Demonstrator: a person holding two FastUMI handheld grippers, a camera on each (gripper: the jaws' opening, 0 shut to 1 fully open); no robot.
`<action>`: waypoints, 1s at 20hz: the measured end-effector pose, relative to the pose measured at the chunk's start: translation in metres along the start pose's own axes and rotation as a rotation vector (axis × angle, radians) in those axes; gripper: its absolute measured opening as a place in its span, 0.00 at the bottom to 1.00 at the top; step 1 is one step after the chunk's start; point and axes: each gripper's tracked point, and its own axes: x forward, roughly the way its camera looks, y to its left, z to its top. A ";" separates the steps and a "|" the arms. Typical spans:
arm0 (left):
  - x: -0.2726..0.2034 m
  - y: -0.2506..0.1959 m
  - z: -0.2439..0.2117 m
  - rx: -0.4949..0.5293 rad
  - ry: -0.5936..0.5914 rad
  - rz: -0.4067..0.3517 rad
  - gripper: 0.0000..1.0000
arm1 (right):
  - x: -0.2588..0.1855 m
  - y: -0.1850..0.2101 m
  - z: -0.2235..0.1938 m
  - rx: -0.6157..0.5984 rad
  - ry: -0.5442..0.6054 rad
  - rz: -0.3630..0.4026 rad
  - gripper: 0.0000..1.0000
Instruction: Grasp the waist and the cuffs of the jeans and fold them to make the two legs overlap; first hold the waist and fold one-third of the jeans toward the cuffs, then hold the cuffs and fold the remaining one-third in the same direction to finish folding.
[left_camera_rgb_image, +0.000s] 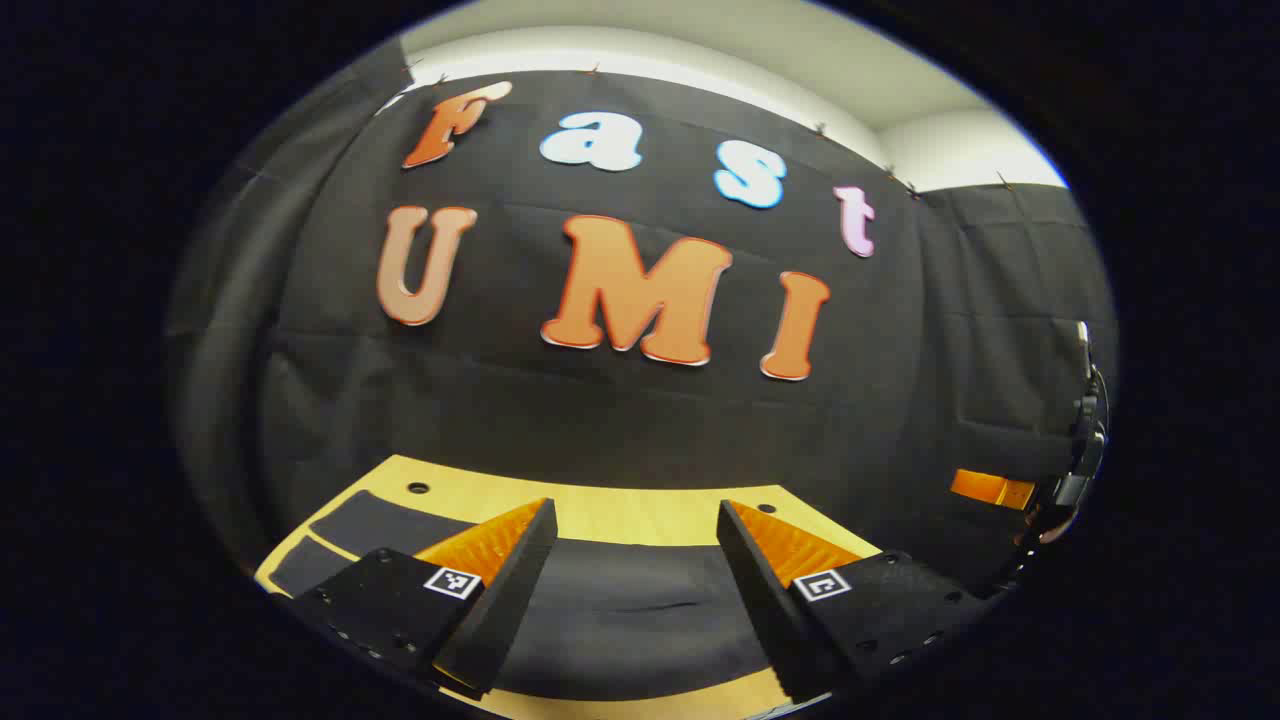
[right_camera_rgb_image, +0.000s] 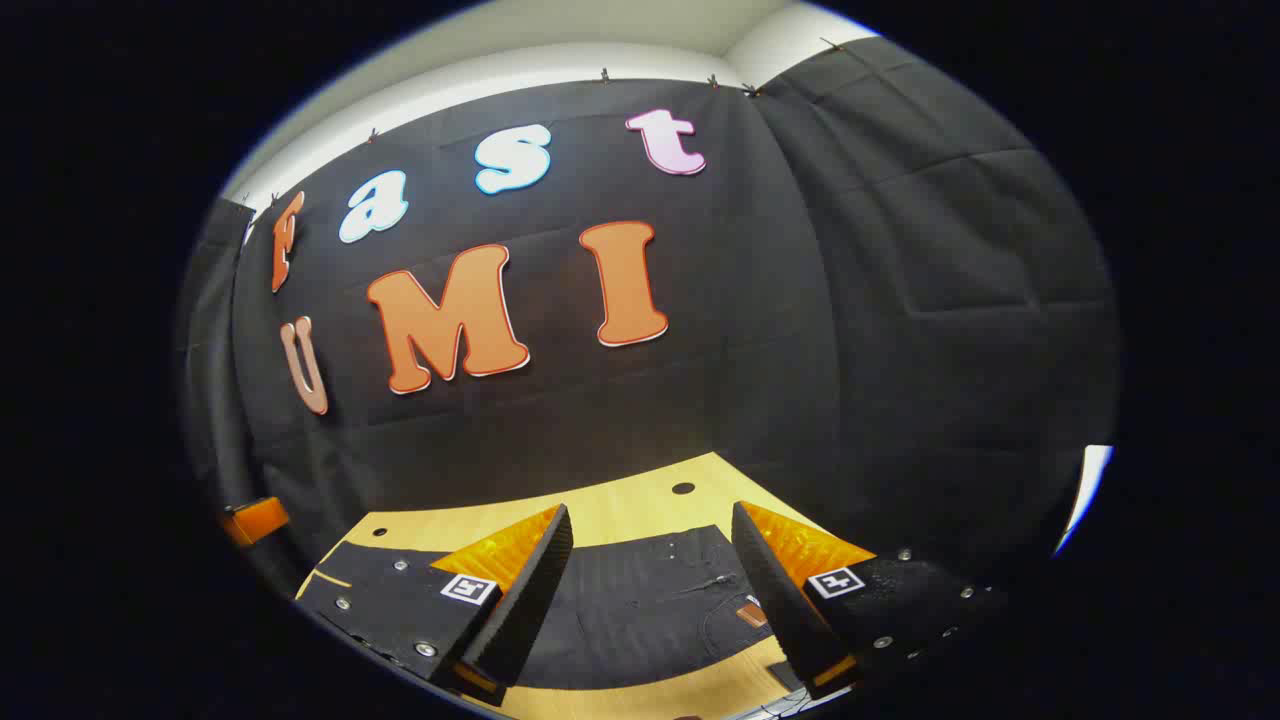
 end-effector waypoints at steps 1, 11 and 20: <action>-0.002 0.027 0.011 -0.001 -0.017 0.043 0.97 | 0.000 0.011 0.003 -0.037 -0.013 0.015 0.97; -0.036 0.106 0.069 0.081 -0.118 0.316 0.94 | 0.064 0.059 0.006 -0.084 0.088 0.248 1.00; -0.029 0.143 0.070 0.040 -0.078 0.323 0.97 | 0.075 0.074 -0.010 0.025 0.146 0.236 0.97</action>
